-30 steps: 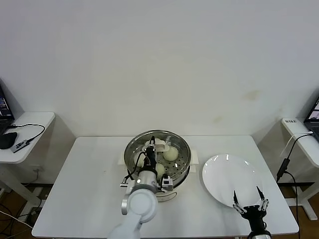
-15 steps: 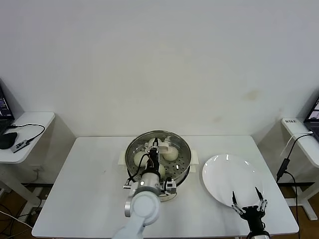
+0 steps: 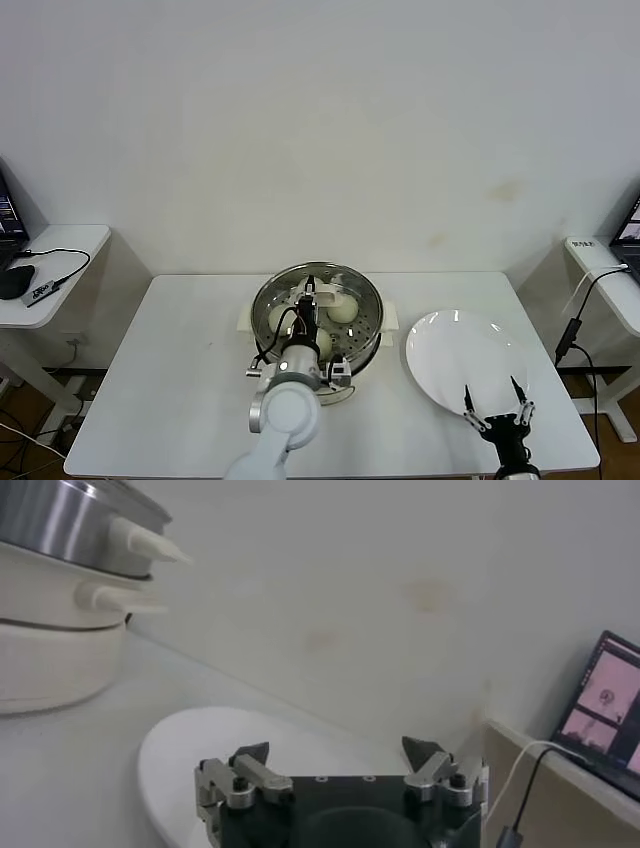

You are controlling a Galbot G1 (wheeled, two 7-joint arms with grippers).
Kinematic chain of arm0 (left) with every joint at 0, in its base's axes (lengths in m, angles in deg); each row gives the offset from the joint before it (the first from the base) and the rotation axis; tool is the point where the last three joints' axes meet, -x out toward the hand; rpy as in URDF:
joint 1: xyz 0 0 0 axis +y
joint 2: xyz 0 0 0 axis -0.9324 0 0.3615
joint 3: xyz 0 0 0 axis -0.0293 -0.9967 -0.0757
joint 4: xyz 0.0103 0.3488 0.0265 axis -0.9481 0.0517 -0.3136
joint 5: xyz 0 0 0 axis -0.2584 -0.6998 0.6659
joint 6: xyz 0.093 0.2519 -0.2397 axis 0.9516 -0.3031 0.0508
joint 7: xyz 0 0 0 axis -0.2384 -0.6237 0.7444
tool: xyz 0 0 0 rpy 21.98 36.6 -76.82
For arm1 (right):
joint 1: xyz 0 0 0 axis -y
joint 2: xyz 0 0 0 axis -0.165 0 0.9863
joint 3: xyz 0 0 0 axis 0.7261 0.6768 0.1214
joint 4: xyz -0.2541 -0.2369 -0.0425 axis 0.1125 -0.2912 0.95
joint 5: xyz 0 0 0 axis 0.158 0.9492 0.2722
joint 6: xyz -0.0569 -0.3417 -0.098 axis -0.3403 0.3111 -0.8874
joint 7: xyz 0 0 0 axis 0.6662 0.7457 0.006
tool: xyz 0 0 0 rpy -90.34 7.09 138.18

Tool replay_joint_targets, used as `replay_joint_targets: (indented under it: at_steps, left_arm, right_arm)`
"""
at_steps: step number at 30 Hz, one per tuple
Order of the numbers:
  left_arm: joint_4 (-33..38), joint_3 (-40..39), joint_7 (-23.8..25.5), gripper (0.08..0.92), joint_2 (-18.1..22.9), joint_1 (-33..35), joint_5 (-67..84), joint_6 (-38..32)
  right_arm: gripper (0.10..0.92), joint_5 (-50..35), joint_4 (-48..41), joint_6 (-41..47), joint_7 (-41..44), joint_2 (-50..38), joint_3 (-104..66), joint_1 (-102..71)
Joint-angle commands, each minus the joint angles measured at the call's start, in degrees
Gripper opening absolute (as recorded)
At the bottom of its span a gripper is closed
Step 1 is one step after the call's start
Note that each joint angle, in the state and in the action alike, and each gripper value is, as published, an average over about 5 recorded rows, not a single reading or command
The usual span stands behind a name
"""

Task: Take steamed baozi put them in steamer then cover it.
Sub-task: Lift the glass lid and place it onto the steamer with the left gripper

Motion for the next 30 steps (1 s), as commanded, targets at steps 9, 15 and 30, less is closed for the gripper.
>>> replay_joint_targets:
  at_steps: [9,15,30]
  left_arm:
    - [-1.1,0.8,-1.1,0.142,0.2,-0.3,0.0,-0.5]
    - [-0.2,0.9,-1.3,0.148,0.1,0.4,0.3,-0.8]
    - [11.9,-0.3,-3.4,0.536,-4.3,8.7,6.9,-1.8]
  right_arm:
    - [0.823,0.3,0.1,-0.2,0.0,0.2,0.1,-0.2]
    - [0.823,0.4,0.2,-0.1,0.1,0.2,0.2,-0.2]
    - [0.823,0.5,0.3,-0.1,0.1,0.3,0.0,-0.6]
